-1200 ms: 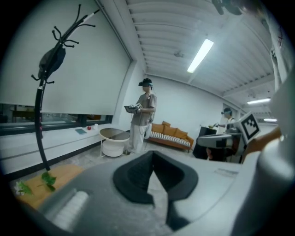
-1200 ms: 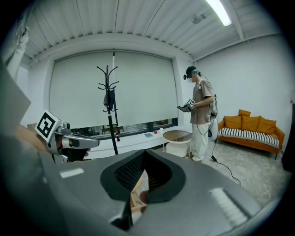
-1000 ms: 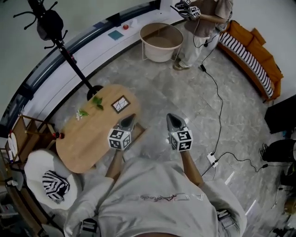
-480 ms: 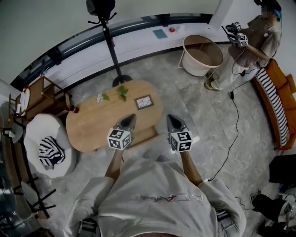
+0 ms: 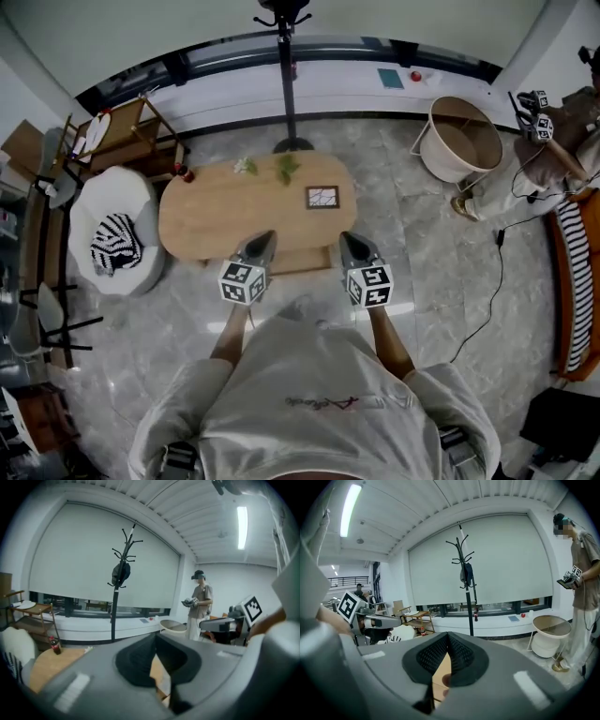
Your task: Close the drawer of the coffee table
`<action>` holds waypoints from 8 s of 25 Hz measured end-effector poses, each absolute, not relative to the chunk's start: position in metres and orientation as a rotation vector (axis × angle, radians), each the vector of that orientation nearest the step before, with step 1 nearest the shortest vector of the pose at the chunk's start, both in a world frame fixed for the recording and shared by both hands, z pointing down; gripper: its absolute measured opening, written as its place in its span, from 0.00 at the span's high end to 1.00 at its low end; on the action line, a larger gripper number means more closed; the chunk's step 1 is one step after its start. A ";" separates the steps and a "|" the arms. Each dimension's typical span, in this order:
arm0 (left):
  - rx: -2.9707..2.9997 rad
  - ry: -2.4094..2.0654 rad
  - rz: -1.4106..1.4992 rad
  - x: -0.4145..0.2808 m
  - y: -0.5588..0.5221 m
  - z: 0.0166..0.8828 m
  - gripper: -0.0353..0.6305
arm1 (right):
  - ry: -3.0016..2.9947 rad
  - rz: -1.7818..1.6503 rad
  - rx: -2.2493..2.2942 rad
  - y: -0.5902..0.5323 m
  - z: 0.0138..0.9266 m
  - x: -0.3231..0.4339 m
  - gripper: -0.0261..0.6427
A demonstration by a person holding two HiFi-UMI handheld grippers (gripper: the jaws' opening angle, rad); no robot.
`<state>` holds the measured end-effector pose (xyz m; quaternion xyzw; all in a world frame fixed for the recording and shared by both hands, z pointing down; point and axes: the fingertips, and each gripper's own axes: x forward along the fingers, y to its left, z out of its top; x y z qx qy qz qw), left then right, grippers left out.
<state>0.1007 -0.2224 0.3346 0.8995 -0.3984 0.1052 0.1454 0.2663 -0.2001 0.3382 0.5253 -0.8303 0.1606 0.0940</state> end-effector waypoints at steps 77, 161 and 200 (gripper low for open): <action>2.006 -1.124 0.581 0.006 -0.084 0.929 0.95 | -2.079 0.969 1.211 -0.073 0.918 0.223 0.95; 2.157 -1.233 0.466 0.022 -0.309 0.941 0.79 | -2.174 0.760 1.417 -0.309 0.946 0.201 0.85; 2.379 -1.314 0.437 0.026 -0.197 0.715 0.94 | -2.406 0.524 1.408 -0.208 0.705 0.161 0.95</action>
